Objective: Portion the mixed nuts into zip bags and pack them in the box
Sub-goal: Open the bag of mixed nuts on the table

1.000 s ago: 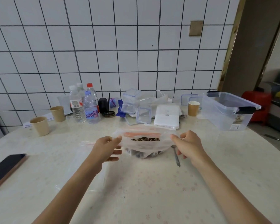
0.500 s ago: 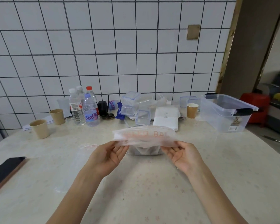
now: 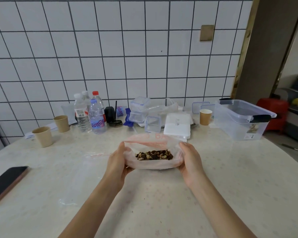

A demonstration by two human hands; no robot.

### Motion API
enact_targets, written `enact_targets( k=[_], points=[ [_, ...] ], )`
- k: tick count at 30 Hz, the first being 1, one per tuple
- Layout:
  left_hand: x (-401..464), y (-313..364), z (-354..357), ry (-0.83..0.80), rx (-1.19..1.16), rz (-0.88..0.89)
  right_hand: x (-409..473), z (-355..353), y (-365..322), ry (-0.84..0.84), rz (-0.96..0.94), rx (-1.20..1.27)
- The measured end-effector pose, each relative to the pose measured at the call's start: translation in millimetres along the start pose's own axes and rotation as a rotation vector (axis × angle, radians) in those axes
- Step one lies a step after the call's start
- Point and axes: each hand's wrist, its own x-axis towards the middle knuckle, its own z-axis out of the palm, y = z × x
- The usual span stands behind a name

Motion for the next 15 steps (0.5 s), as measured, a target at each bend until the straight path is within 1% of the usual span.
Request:
enact_targets(
  k=[2, 3, 5, 6, 8, 10, 12, 13, 15],
  points=[
    [-0.6, 2.3, 0.3, 0.011, 0.041, 0.005, -1.9, 1.1, -0.2, -0.001, -0.098, -0.096],
    [0.0, 3.3, 0.1, 0.009, 0.039, 0.008, -2.6, 1.6, 0.1, -0.009, -0.118, -0.120],
    [1.2, 4.7, -0.8, 0.005, 0.028, 0.042, -2.6, 1.2, -0.8, 0.016, -0.117, -0.161],
    [1.5, 5.1, -0.8, 0.013, 0.036, 0.085, -2.3, 1.1, -1.8, 0.032, -0.110, -0.184],
    [1.4, 6.0, 0.1, 0.033, 0.086, 0.188, 0.6, 0.9, -2.4, 0.051, -0.093, -0.232],
    [1.1, 6.6, 0.7, 0.031, 0.133, 0.238, 3.7, 2.3, -2.9, 0.048, -0.063, -0.249],
    [3.3, 7.9, 0.8, 0.024, 0.159, 0.208, 5.1, 4.8, -3.3, 0.050, -0.012, -0.200],
    [5.9, 8.6, 1.1, 0.029, 0.156, 0.162, 5.2, 5.9, -3.6, 0.054, 0.019, -0.146],
    [10.5, 10.1, 2.8, 0.025, 0.078, 0.007, 4.6, 6.7, -4.5, 0.045, 0.090, -0.009]
  ],
)
